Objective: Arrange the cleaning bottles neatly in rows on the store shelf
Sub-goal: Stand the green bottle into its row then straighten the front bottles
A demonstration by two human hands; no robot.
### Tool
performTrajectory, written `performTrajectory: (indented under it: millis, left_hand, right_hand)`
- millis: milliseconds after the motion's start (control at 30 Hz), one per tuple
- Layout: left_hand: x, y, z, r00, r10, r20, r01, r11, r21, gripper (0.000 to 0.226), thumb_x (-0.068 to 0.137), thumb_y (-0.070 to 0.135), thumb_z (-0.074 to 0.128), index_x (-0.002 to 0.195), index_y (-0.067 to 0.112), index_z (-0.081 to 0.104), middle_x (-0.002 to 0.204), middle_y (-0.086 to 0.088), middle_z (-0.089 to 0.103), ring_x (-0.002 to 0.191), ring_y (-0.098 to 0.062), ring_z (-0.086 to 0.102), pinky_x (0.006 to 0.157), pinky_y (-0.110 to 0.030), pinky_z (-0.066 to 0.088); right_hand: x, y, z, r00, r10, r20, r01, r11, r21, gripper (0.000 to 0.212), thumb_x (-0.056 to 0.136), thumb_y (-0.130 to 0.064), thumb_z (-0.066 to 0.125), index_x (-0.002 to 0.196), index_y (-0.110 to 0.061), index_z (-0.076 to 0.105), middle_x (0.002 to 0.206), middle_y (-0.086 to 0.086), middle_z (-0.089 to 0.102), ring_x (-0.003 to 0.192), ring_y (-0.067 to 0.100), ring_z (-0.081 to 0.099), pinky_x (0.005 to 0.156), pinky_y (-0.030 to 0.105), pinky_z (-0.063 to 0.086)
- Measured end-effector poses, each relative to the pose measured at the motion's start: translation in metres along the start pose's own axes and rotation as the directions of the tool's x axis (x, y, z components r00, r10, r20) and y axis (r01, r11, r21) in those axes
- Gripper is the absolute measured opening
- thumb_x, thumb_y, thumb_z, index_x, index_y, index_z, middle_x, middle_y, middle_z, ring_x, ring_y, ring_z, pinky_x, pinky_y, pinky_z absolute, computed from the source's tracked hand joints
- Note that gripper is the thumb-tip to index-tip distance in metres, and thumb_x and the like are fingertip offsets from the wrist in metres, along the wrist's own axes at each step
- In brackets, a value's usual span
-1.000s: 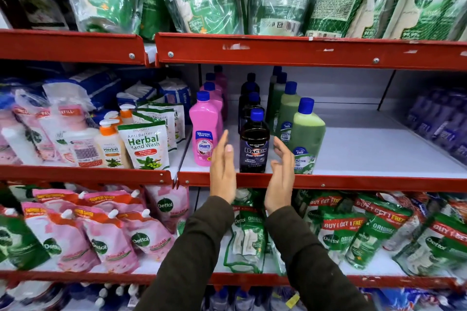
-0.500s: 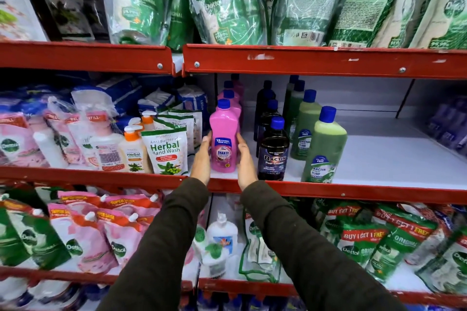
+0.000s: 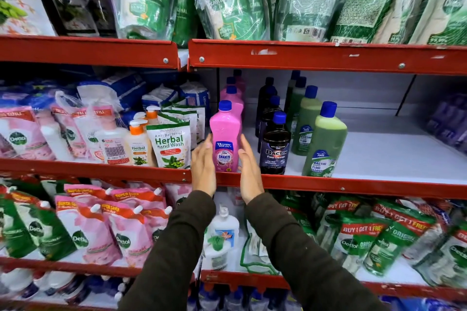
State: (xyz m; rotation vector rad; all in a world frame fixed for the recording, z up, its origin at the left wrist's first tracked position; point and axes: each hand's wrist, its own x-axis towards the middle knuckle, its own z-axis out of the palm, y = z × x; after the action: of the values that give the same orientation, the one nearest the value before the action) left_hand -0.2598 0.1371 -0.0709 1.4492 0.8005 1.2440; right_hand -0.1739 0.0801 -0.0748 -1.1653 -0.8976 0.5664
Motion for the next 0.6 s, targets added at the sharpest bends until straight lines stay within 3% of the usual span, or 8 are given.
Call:
performTrajectory:
  millis: [67,133,233,300,400,467,533,600]
  left_hand:
    - [-0.01,-0.001,0.004,0.987,0.1,-0.129,-0.096,0.995,0.034,0.047,0.1,0.052,0.032,0.143,0.036,0.042,0.145,0.01,0.038,0.136,-0.005,0.038,0.108,-0.025,0.044]
    - [-0.021,-0.004,0.011,0.954,0.219,-0.207,-0.226,0.974,-0.012,0.04,0.099,0.044,0.037,0.136,0.033,0.048,0.138,0.003,0.05,0.127,-0.005,0.05,0.103,-0.029,0.048]
    - [-0.036,0.0,0.033,0.951,0.288,-0.11,-0.294,0.955,-0.041,0.036,0.1,0.029,0.039,0.133,0.029,0.052,0.127,0.016,0.058,0.117,0.009,0.054,0.098,-0.013,0.044]
    - [-0.04,-0.001,0.051,0.973,0.224,0.063,-0.221,0.974,-0.048,0.042,0.099,0.036,0.04,0.14,0.032,0.048,0.138,0.011,0.056,0.129,0.002,0.05,0.109,-0.023,0.041]
    - [-0.044,0.0,0.074,0.962,0.015,0.274,-0.031,0.998,0.054,0.057,0.099,0.052,0.035,0.153,0.034,0.025,0.164,0.006,0.026,0.152,-0.01,0.021,0.126,-0.037,0.017]
    - [-0.046,0.004,0.084,0.944,-0.071,0.323,0.043,0.995,0.092,0.058,0.102,0.047,0.033,0.156,0.03,0.016,0.167,0.007,0.015,0.153,-0.008,0.012,0.124,-0.029,0.008]
    - [-0.048,0.006,0.092,0.944,-0.066,0.324,0.041,0.996,0.082,0.055,0.104,0.04,0.033,0.155,0.025,0.018,0.166,0.006,0.017,0.149,-0.002,0.013,0.118,-0.02,0.008]
    - [-0.048,0.003,0.097,0.948,-0.061,0.314,0.042,0.997,0.067,0.054,0.104,0.038,0.033,0.155,0.024,0.019,0.165,0.006,0.019,0.148,0.001,0.013,0.12,-0.02,0.008]
  right_hand:
    - [-0.012,-0.003,-0.007,0.974,-0.13,-0.185,0.121,0.991,-0.058,0.041,0.098,-0.037,0.037,0.135,-0.031,0.054,0.137,-0.011,0.056,0.128,0.003,0.052,0.111,0.036,0.044]
    - [-0.022,-0.004,-0.021,0.881,-0.273,-0.386,0.254,0.962,-0.1,0.035,0.099,-0.033,0.036,0.123,-0.027,0.062,0.125,-0.01,0.063,0.12,0.008,0.058,0.104,0.038,0.047]
    - [-0.018,-0.002,-0.049,0.813,-0.266,-0.518,0.271,0.96,-0.068,0.036,0.1,-0.029,0.037,0.127,-0.02,0.06,0.125,-0.014,0.059,0.124,0.01,0.054,0.107,0.033,0.042]
    - [-0.009,0.003,-0.067,0.848,-0.146,-0.51,0.161,0.987,-0.014,0.042,0.099,-0.036,0.037,0.136,-0.023,0.054,0.138,-0.011,0.053,0.137,0.011,0.044,0.117,0.034,0.033]
    - [0.002,0.01,-0.085,0.908,0.01,-0.418,0.014,0.998,0.055,0.054,0.094,-0.046,0.036,0.144,-0.026,0.046,0.153,-0.004,0.045,0.143,0.011,0.038,0.123,0.039,0.026]
    - [0.004,0.01,-0.089,0.94,0.044,-0.337,-0.013,0.996,0.092,0.05,0.092,-0.047,0.037,0.138,-0.033,0.05,0.146,-0.004,0.053,0.137,0.009,0.047,0.119,0.036,0.033]
    - [0.003,0.01,-0.092,0.952,0.047,-0.301,-0.019,0.995,0.098,0.046,0.093,-0.044,0.038,0.135,-0.034,0.054,0.143,-0.003,0.057,0.136,0.01,0.049,0.117,0.034,0.035]
    - [0.002,0.01,-0.094,0.957,0.063,-0.283,-0.033,0.994,0.109,0.049,0.092,-0.045,0.04,0.138,-0.031,0.053,0.146,-0.003,0.054,0.138,0.01,0.047,0.12,0.036,0.032]
